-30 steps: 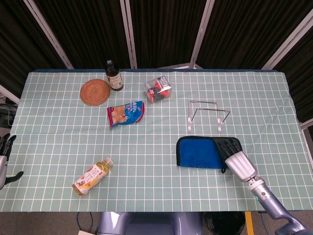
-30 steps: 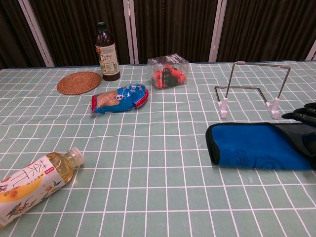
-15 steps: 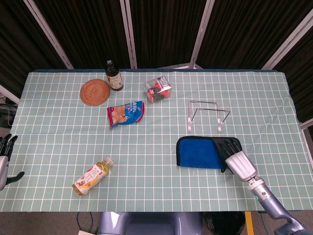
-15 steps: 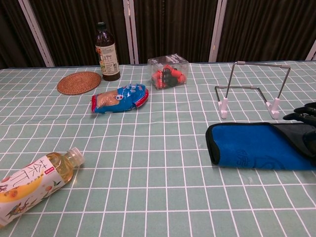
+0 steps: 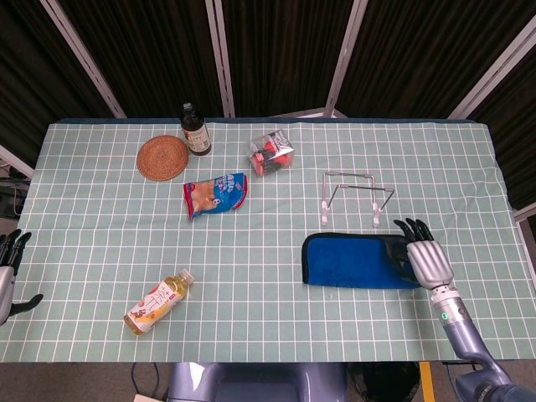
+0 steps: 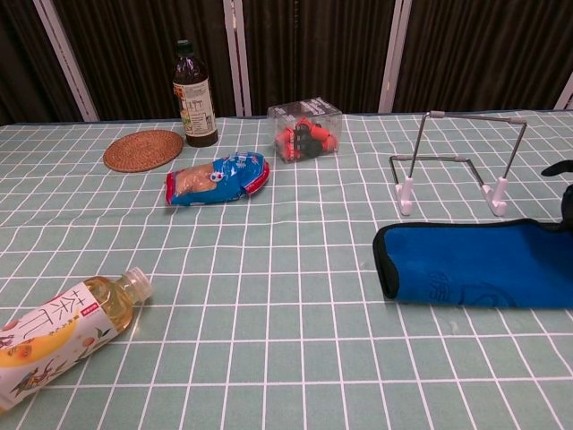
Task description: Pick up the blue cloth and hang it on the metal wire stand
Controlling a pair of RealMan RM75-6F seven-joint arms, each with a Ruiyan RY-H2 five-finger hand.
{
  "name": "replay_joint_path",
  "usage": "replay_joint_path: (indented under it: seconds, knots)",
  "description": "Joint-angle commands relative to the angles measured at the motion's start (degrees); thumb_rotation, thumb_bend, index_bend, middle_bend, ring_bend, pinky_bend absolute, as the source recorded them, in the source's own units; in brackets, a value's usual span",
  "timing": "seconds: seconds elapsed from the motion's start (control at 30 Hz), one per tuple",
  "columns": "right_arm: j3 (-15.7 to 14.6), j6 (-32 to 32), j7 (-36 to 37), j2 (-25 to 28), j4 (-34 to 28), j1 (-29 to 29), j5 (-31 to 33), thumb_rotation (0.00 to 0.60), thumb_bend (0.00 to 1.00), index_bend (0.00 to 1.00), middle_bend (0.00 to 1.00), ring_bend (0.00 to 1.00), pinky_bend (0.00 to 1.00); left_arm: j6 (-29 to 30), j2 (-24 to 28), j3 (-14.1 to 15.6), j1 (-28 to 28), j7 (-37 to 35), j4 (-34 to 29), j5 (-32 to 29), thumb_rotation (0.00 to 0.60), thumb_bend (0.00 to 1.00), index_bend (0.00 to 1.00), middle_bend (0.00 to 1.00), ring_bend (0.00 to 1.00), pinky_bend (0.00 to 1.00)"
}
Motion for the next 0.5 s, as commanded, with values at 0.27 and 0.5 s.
replay_joint_path:
  seconds: [0.27,0.5]
  knots:
    - [4.5,-12.6,-1.1,-1.0,4.3,2.4,11.5,0.6,0.18,0.36,0.04,0.0,0.0,-0.1,-0.2,0.0,-0.1,0.5,0.1,-0.3,0.6,0.0,0.0,0.0,0.0,0.0]
    - [7.3,-0.5,1.1,-4.1,8.2,0.8,9.1,0.6,0.0,0.0,0.0,0.0,0.0,-0.3,-0.1,0.0,-0.2,0.4,0.0,-0.4,0.6,0.0,0.0,0.0,0.0,0.0]
